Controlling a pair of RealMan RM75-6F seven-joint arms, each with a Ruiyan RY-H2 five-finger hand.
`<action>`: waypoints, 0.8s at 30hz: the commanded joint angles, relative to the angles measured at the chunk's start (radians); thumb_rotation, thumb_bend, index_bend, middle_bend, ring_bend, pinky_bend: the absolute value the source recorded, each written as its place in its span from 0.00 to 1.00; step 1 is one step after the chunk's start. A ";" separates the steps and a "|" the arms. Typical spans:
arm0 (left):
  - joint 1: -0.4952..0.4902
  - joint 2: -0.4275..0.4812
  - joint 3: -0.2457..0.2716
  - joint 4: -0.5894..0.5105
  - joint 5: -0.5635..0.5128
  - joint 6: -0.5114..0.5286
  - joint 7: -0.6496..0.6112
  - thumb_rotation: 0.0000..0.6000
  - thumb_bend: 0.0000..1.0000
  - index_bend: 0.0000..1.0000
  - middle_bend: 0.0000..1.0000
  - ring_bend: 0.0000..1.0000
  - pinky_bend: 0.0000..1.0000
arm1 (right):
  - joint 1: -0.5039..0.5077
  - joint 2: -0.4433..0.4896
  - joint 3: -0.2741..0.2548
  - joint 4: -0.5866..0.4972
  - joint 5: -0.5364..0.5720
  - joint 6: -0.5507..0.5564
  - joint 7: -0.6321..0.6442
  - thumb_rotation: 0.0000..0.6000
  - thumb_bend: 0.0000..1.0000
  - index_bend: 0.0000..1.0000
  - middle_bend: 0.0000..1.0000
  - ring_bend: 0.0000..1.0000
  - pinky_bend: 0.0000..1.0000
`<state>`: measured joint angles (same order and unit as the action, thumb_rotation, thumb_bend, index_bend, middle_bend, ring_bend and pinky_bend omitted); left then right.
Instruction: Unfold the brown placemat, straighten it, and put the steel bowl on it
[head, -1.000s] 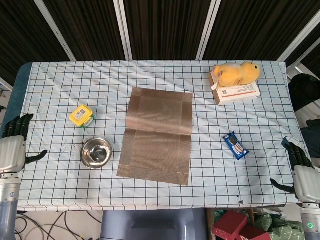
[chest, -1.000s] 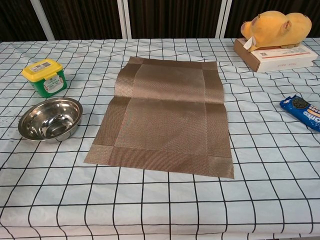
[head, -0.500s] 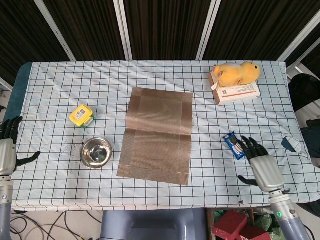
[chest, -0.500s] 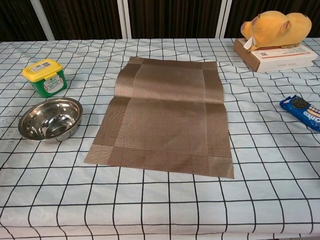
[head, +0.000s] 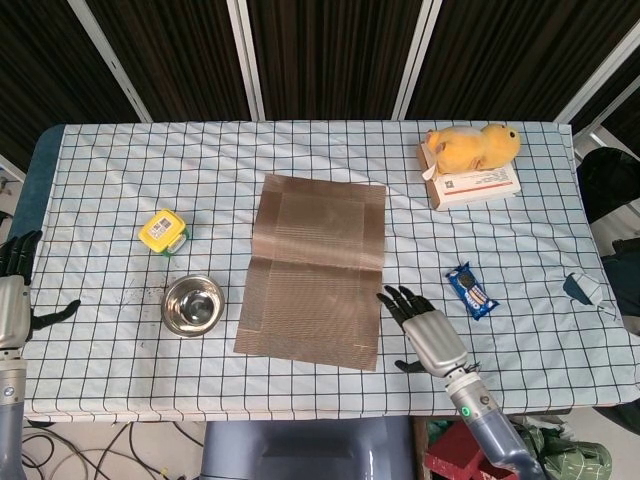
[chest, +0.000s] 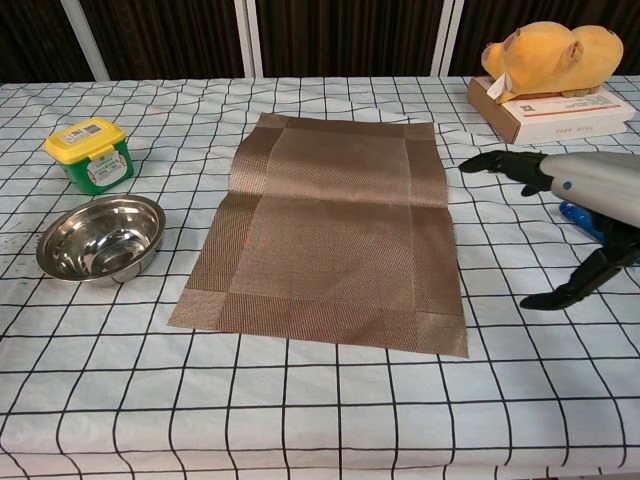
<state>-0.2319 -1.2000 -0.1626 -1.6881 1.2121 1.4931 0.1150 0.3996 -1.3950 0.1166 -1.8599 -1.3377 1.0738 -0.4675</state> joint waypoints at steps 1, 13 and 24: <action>0.002 0.000 -0.004 0.002 -0.001 -0.003 -0.005 1.00 0.01 0.02 0.06 0.01 0.08 | 0.022 -0.052 -0.001 0.016 0.032 -0.007 -0.040 1.00 0.01 0.05 0.00 0.01 0.16; 0.006 -0.002 -0.022 0.008 -0.005 -0.019 -0.016 1.00 0.01 0.00 0.05 0.01 0.08 | 0.042 -0.176 -0.009 0.061 0.118 0.022 -0.090 1.00 0.04 0.02 0.00 0.01 0.16; 0.013 -0.004 -0.034 0.007 -0.003 -0.022 -0.025 1.00 0.01 0.00 0.05 0.01 0.08 | 0.040 -0.243 -0.032 0.095 0.180 0.053 -0.125 1.00 0.06 0.00 0.00 0.01 0.16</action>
<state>-0.2194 -1.2035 -0.1961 -1.6811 1.2088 1.4709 0.0899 0.4402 -1.6317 0.0855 -1.7667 -1.1662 1.1219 -0.5860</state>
